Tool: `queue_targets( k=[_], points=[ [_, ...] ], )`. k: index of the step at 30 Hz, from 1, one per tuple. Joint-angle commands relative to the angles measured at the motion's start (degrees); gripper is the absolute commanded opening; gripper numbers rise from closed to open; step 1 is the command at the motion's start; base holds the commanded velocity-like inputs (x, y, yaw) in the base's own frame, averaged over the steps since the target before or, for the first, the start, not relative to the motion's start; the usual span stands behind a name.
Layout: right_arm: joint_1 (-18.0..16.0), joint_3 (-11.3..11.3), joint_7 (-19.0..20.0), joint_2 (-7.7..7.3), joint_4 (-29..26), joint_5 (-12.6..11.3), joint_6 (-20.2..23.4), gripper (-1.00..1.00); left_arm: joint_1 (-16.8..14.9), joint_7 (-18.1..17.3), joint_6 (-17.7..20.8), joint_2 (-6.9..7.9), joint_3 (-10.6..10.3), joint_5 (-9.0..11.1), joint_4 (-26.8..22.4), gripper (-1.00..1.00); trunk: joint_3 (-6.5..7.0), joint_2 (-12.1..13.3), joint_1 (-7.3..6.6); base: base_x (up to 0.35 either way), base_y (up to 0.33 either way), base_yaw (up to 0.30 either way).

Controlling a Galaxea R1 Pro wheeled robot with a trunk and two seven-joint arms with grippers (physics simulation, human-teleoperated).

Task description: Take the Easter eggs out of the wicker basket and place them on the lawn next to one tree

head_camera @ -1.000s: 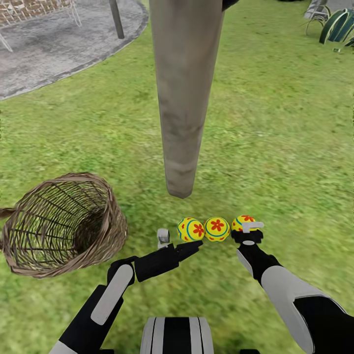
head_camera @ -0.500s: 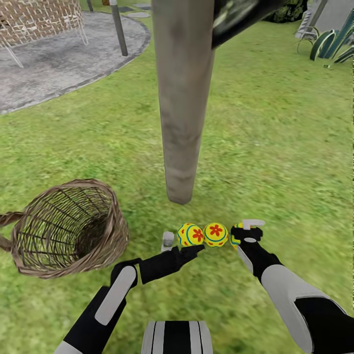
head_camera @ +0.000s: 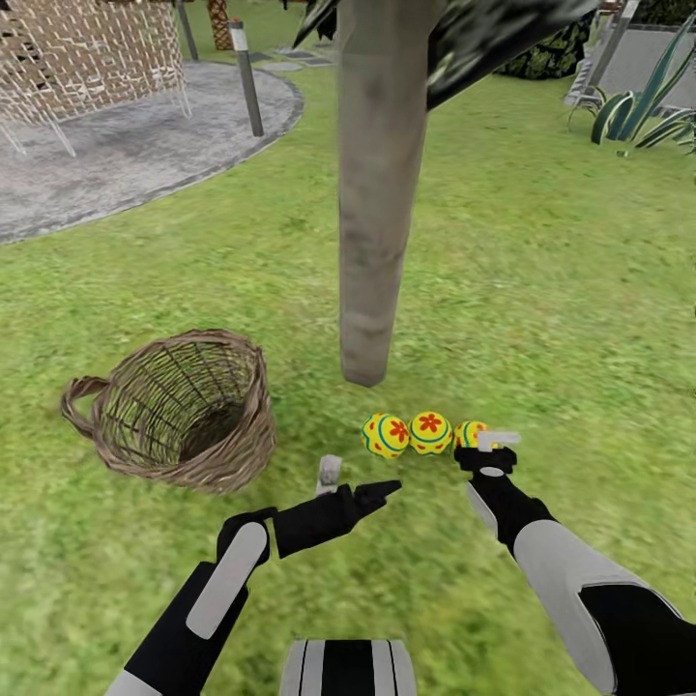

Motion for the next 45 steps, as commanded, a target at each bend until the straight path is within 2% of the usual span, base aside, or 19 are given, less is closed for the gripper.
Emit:
queue_targets(
  k=[1, 11, 14, 17, 18, 19, 22, 24, 26, 28, 31, 35, 39, 40, 41, 43, 45],
  points=[
    [0.00, -0.03, 0.00, 0.00, 0.00, -0.01, 0.00, 1.00, 0.00, 0.01, -0.01, 0.00, 0.00, -0.03, 0.00, 1.00, 0.23, 0.02, -0.02, -0.340, 0.150, 0.000],
    [0.00, 0.00, -0.15, 0.17, -0.08, -0.01, 0.11, 1.00, 0.00, 0.00, -0.04, 0.00, 0.06, -0.03, 0.00, 1.00, 2.44, 0.15, -0.28, -0.340, 0.150, 0.000],
    [0.00, -0.01, -0.12, 0.18, -1.42, 0.03, 2.61, 1.00, 0.00, 0.03, -0.04, 0.05, 0.04, -0.04, -0.08, 1.00, 3.11, 0.19, -0.36, -0.339, 0.150, 0.000],
    [0.05, 0.02, -0.09, 0.23, -3.18, -0.03, 3.33, 1.00, 0.00, -0.01, 0.05, 0.47, 0.33, -0.10, -1.35, 1.00, 3.77, 0.23, -0.43, -0.339, 0.150, 0.000],
    [0.08, 0.03, -0.09, 0.25, -3.27, -0.04, 4.04, 1.00, 0.00, 0.02, 0.15, 0.61, 0.62, -0.11, -1.70, 1.00, 3.99, 0.24, -0.46, -0.339, 0.150, 0.000],
    [0.14, 0.04, 0.14, 0.18, -3.36, -0.02, 6.89, 1.00, 0.00, 0.11, 0.33, 0.77, 1.14, -0.23, -1.85, 1.00, 4.22, 0.26, -0.49, -0.339, 0.150, 0.000],
    [0.22, 0.05, 1.53, 0.03, -3.30, -0.07, 9.00, 1.00, 0.00, 0.20, 0.78, 1.25, 2.57, -0.28, -1.97, 1.00, 4.88, 0.30, -0.56, -0.339, 0.150, 0.000],
    [0.48, 0.10, 2.53, 0.01, -3.23, -0.09, 9.36, 1.00, 0.00, 0.23, 0.98, 1.99, 4.76, -0.21, -1.97, 1.00, 5.32, 0.32, -0.62, -0.340, 0.150, 0.000],
    [0.61, 0.12, 2.88, -0.06, -3.04, -0.10, 9.46, 1.00, 0.00, 0.18, 1.46, 2.73, 5.53, -0.17, -2.01, 1.00, 5.77, 0.35, -0.67, -0.340, 0.150, 0.000],
    [0.68, 0.13, 3.01, -0.08, -2.88, -0.10, 9.48, 1.00, 0.00, 0.17, 1.95, 4.33, 5.51, -0.13, -2.22, 1.00, 6.21, 0.38, -0.72, -0.254, 0.115, 0.000],
    [1.19, 0.13, 3.51, -0.18, -2.68, -0.11, 9.45, 1.00, 0.03, 0.16, 2.09, 5.83, 5.34, -0.20, -2.25, 1.00, 6.88, 0.42, -0.80, -0.078, 0.036, 0.000],
    [2.54, 0.13, 6.08, -0.18, -2.49, -0.28, 9.41, 1.00, 0.76, 0.21, 2.05, 6.26, 5.20, -0.41, -1.80, 1.00, 7.76, 0.47, -0.90, -0.012, 0.006, 0.000],
    [4.70, 0.13, 6.78, -0.21, -2.40, -0.29, 9.41, 1.00, 1.46, 0.25, 1.91, 6.81, 5.19, -0.72, -1.34, 1.00, 8.65, 0.52, -1.00, -0.001, 0.001, 0.000],
    [6.35, 0.13, 6.90, -0.23, -2.38, -0.25, 9.26, 1.00, 1.97, 0.25, 1.88, 8.99, 5.16, -0.75, -1.25, 1.00, 8.87, 0.54, -1.03, 0.000, 0.000, 0.000],
    [7.63, 0.13, 7.01, -0.20, -2.44, -0.16, 8.98, 1.00, 2.51, 0.21, 1.83, 10.47, 5.13, -0.68, -1.24, 1.00, 9.09, 0.55, -1.05, 0.000, 0.000, 0.000],
    [9.72, 0.16, 7.40, -0.06, -2.68, -0.02, 8.76, 1.00, 3.74, 0.23, 1.69, 11.70, 5.11, -0.72, -1.24, 1.00, 9.53, 0.58, -1.11, 0.000, 0.000, 0.000],
    [11.71, 0.23, 8.12, 0.15, -2.82, 0.04, 8.49, 1.00, 5.51, 0.36, 1.38, 12.34, 5.10, -0.86, -1.06, 1.00, 9.98, 0.60, -1.16, 0.000, 0.000, 0.000]
  ],
)
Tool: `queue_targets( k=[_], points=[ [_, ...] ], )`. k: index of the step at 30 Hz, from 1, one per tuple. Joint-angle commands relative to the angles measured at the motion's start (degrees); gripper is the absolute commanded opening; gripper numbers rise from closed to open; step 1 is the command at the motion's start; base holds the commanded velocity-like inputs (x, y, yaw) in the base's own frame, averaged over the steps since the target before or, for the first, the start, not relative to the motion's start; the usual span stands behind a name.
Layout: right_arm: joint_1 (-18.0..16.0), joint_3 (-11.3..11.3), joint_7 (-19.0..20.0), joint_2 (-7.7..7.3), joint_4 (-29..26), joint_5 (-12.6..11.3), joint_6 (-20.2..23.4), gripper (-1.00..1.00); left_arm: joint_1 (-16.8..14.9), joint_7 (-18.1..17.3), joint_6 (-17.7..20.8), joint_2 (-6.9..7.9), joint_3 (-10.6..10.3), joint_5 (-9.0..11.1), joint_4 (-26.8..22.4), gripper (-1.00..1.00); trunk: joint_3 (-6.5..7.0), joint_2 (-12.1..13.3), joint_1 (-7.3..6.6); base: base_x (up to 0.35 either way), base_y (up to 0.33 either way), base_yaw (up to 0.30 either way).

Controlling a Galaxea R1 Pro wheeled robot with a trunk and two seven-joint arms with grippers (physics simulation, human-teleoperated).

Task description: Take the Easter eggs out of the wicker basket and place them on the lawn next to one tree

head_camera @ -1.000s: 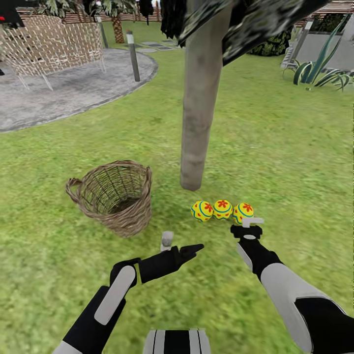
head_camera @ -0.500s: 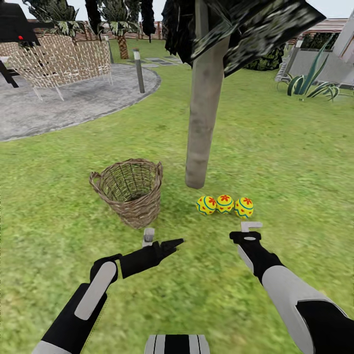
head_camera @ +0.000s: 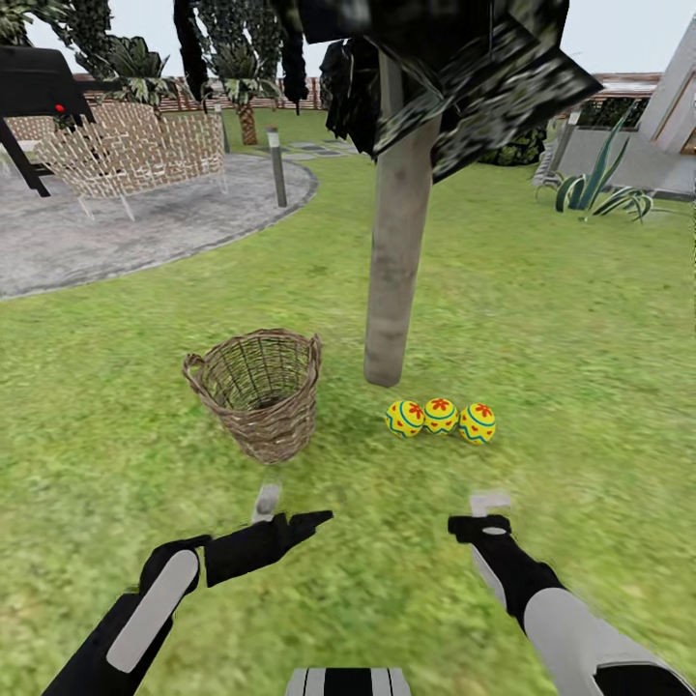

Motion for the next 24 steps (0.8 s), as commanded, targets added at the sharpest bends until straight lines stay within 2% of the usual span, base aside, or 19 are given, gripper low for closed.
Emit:
queue_targets(
  k=[1, 5, 7, 12, 14, 21, 24],
  points=[
    [0.99, 0.06, 0.63, 0.07, 0.20, 0.06, -0.37, 1.00, 1.49, -0.02, -0.17, 0.20, 0.00, -0.01, 1.05, 1.00, 0.24, 0.02, -0.03, 0.000, 0.000, 0.000],
    [3.31, 0.01, 3.86, -0.01, 0.45, 0.04, -0.66, 1.00, 2.79, -0.17, -1.63, 0.32, 0.05, -2.00, 6.29, 1.00, 1.12, 0.07, -0.13, 0.000, 0.000, 0.000],
    [3.86, 0.00, 6.03, -0.10, 0.59, -0.06, -1.01, 1.00, 2.86, -0.13, -2.74, 0.33, 0.09, -2.28, 7.71, 1.00, 1.57, 0.10, -0.18, 0.000, 0.000, 0.000],
    [4.80, 0.07, 7.57, 0.13, 4.89, -0.03, -8.34, 1.00, 2.89, -0.17, -5.84, 0.70, 0.53, -2.49, 14.16, 1.00, 2.67, 0.16, -0.31, 0.000, 0.000, 0.000],
    [4.87, 0.08, 7.62, 0.31, 6.61, -0.02, -9.51, 1.00, 2.89, -0.14, -7.46, 1.18, 0.68, -2.58, 17.53, 1.00, 3.12, 0.19, -0.36, 0.000, 0.000, 0.000],
    [4.97, 0.09, 7.63, 0.38, 8.65, -0.10, -9.81, 1.00, 2.89, -0.05, -7.81, 1.58, 0.72, -2.77, 18.80, 1.00, 4.67, 0.28, -0.54, 0.000, 0.000, 0.000],
    [5.40, 0.09, 7.55, 0.31, 11.39, 0.07, -9.81, 1.00, 2.89, 0.14, -7.96, 1.41, 0.70, -6.09, 19.30, 1.00, 5.33, 0.32, -0.62, 0.000, 0.000, 0.000]
  ],
)
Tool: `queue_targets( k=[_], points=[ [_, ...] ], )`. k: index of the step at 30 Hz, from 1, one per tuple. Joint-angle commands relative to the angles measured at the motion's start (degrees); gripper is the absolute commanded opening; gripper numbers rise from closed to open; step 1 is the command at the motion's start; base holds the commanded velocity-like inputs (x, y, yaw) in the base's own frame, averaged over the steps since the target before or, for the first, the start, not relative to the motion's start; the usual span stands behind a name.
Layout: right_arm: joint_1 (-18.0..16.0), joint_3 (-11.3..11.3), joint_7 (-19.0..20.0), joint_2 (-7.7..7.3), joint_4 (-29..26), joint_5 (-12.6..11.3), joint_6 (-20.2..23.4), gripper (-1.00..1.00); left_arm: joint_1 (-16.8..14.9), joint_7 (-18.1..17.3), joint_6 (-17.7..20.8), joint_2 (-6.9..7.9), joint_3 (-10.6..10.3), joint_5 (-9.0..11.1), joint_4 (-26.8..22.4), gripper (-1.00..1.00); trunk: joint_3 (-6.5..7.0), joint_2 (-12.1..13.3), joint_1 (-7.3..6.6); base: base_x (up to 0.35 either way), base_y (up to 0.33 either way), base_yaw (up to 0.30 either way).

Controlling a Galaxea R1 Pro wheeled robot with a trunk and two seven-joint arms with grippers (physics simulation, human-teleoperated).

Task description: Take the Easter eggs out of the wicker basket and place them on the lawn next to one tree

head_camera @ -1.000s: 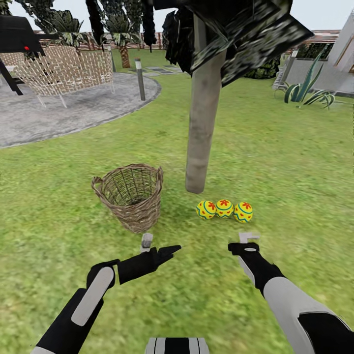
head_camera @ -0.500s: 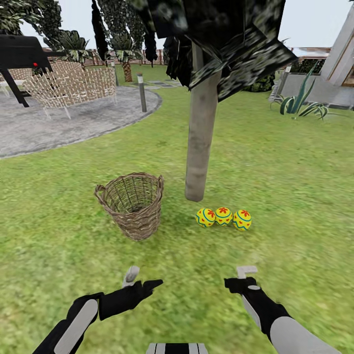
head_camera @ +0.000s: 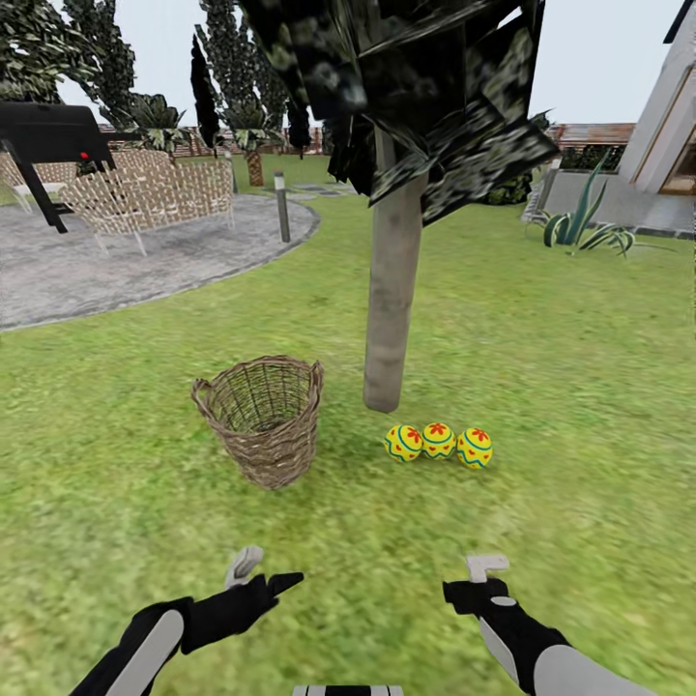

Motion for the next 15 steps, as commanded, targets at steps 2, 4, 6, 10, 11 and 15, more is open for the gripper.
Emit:
queue_targets(
  k=[2, 4, 6, 10, 11, 15],
  points=[
    [0.05, 0.01, -0.02, -0.16, 0.99, 0.10, 0.13, 1.00, -0.07, 1.16, 0.06, -0.05, -0.06, -3.05, -0.46, 1.00, 0.45, 0.03, -0.05, 0.000, 0.000, 0.000],
    [0.06, 0.01, -0.02, -0.25, 1.41, 0.15, 0.15, 1.00, -0.08, 1.62, 0.12, -0.07, -0.28, -4.86, -0.73, 1.00, 0.90, 0.06, -0.10, 0.000, 0.000, 0.000],
    [0.08, 0.06, -0.01, -0.35, 2.52, 0.21, 0.15, 1.00, -0.09, 1.83, 0.15, -0.10, -0.58, -8.15, -0.58, 1.00, 1.34, 0.08, -0.15, 0.000, 0.000, 0.000],
    [0.30, 0.23, -0.05, -0.37, 4.70, 0.70, 0.09, 1.00, -0.09, 1.65, 0.09, -0.01, -0.68, -10.03, 0.91, 1.00, 2.23, 0.14, -0.26, 0.000, 0.000, 0.000],
    [0.32, 0.25, -0.29, -0.34, 4.97, 0.61, 0.09, 1.00, -0.09, 1.62, 0.08, -0.04, -0.70, -10.15, 1.62, 1.00, 2.45, 0.15, -0.28, 0.000, 0.000, 0.000],
    [1.40, 0.63, -0.80, -0.35, 5.24, 0.56, 0.27, 1.00, -0.09, 1.88, 0.07, -0.11, -0.71, -10.26, 2.47, 1.00, 3.33, 0.20, -0.38, 0.000, 0.000, 0.000]
  ],
)
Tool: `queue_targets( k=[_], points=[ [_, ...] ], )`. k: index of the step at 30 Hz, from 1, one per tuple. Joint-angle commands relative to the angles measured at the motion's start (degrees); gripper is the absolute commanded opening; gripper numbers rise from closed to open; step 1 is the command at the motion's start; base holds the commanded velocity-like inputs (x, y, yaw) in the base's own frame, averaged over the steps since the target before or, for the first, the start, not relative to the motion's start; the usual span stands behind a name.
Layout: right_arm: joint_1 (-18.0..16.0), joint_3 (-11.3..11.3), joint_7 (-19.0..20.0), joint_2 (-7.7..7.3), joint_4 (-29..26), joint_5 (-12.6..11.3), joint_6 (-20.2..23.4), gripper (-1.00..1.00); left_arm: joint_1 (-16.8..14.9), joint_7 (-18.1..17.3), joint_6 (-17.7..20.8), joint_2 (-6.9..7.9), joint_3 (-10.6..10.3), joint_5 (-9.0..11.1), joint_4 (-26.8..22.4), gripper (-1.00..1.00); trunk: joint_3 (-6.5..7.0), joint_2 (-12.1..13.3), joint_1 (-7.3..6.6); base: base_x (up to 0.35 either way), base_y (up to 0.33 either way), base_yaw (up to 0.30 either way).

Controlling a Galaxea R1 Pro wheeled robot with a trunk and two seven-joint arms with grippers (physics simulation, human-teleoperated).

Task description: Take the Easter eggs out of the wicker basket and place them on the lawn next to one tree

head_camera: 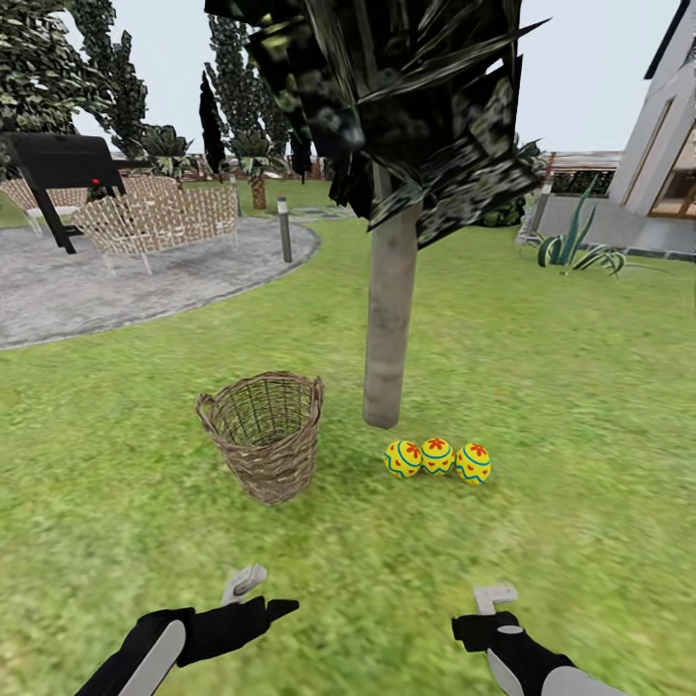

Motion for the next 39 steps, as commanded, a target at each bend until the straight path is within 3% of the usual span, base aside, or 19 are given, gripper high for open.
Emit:
queue_targets(
  k=[1, 5, 12, 21, 35, 39],
  points=[
    [0.34, 0.03, -0.03, -0.01, 0.07, -0.01, 0.03, 1.00, 0.00, 0.02, 0.00, 0.00, 0.00, -0.03, 0.69, 1.00, 0.23, 0.02, -0.02, 0.000, 0.000, 0.000],
    [1.59, 0.08, 0.03, -0.25, 3.04, -0.04, -0.11, 1.00, 0.00, 0.00, -0.11, -0.01, 0.00, -0.11, 5.55, 1.00, 1.12, 0.07, -0.13, 0.000, 0.000, 0.000],
    [2.67, 0.09, 0.09, -0.32, 4.46, -0.11, -0.24, 1.00, 0.00, -0.08, -0.48, -0.13, 0.00, -0.09, 7.95, 1.00, 2.67, 0.16, -0.31, 0.000, 0.000, 0.000],
    [4.92, 0.10, 0.19, -0.06, 4.41, 3.11, -0.27, 1.00, 0.00, -0.16, -2.42, -0.32, 0.00, -0.09, 11.73, 1.00, 4.30, 3.66, -2.23, 0.000, 0.000, 0.000],
    [5.00, 0.00, 0.47, 0.06, 4.43, 2.41, -0.06, 1.00, 0.00, -0.13, -4.08, -0.47, -0.40, -0.10, 12.79, 1.00, 6.61, 9.28, -5.30, 0.000, 0.000, 0.012],
    [5.00, -0.15, 0.60, -0.08, 4.59, 2.21, -0.01, 1.00, 0.00, -0.10, -5.04, -0.56, -2.45, -0.15, 14.80, 1.00, 6.99, 10.88, -6.18, -0.088, 0.000, 0.074]
  ],
)
